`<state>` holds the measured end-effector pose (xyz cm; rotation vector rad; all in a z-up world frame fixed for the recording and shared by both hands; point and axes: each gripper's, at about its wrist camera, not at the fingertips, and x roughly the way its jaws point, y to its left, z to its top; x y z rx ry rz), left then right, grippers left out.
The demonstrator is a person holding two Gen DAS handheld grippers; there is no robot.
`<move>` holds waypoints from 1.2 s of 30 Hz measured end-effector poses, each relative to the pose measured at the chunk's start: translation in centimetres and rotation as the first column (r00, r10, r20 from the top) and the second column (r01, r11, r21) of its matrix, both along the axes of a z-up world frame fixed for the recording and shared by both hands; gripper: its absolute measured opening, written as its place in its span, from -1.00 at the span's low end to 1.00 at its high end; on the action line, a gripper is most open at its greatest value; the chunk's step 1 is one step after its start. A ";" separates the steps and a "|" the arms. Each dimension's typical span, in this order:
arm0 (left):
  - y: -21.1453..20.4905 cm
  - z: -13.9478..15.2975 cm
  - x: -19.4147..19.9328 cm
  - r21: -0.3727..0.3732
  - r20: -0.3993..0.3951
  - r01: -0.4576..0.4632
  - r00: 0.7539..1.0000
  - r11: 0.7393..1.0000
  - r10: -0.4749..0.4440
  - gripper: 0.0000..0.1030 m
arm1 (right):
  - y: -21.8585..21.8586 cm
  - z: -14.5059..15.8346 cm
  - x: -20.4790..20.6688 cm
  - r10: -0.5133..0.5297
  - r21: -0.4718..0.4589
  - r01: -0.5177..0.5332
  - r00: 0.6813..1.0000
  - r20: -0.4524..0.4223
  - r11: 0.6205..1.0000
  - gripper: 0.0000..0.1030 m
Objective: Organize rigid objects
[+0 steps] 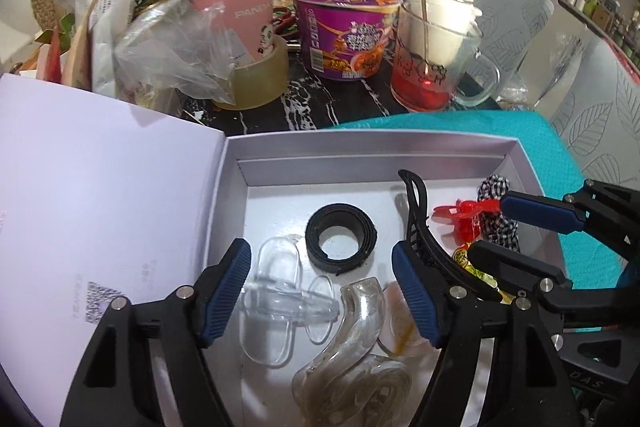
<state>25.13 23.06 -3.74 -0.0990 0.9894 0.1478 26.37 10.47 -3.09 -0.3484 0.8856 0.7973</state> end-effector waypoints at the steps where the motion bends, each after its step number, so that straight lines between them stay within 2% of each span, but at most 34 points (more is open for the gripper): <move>1: 0.1 0.2 -0.2 0.005 0.006 -0.006 1.000 1.000 0.006 0.41 | -0.1 0.2 -0.1 -0.002 0.000 0.002 1.000 0.007 1.000 -0.22; 10: 0.1 3.0 -1.5 0.036 0.095 -0.017 0.995 0.999 0.013 0.41 | 0.1 0.9 -1.1 -0.025 -0.008 0.025 0.999 0.021 1.000 -0.16; 19: 0.3 5.7 -3.6 0.050 0.118 -0.082 0.990 0.995 0.075 0.41 | -0.7 3.1 -2.4 -0.072 0.028 0.071 0.996 0.045 0.997 -0.14; 24: -0.1 7.9 -5.6 0.071 0.152 -0.104 0.984 0.992 0.092 0.41 | -1.7 5.4 -3.7 -0.091 0.073 0.086 0.994 0.062 0.994 0.06; 28: -0.5 9.5 -7.6 0.070 0.166 -0.119 0.980 0.990 0.106 0.41 | -2.7 7.3 -5.3 -0.097 0.100 0.089 0.992 0.086 0.991 0.13; 30: -0.9 10.3 -8.7 0.079 0.181 -0.127 0.977 0.989 0.111 0.41 | -3.0 8.0 -6.2 -0.095 0.103 0.085 0.991 0.096 0.991 0.38; 34: -1.5 11.8 -10.9 0.075 0.212 -0.129 0.971 0.989 0.111 0.42 | -3.7 9.6 -8.5 -0.096 0.107 0.082 0.986 0.139 0.991 0.41; 35: -1.7 12.1 -11.5 0.078 0.220 -0.136 0.969 0.988 0.116 0.44 | -3.9 10.0 -9.0 -0.098 0.108 0.082 0.984 0.149 0.991 0.47; 36: -1.9 12.5 -12.2 0.081 0.229 -0.143 0.966 0.986 0.122 0.57 | -4.2 10.3 -9.5 -0.097 0.109 0.080 0.982 0.162 0.991 0.52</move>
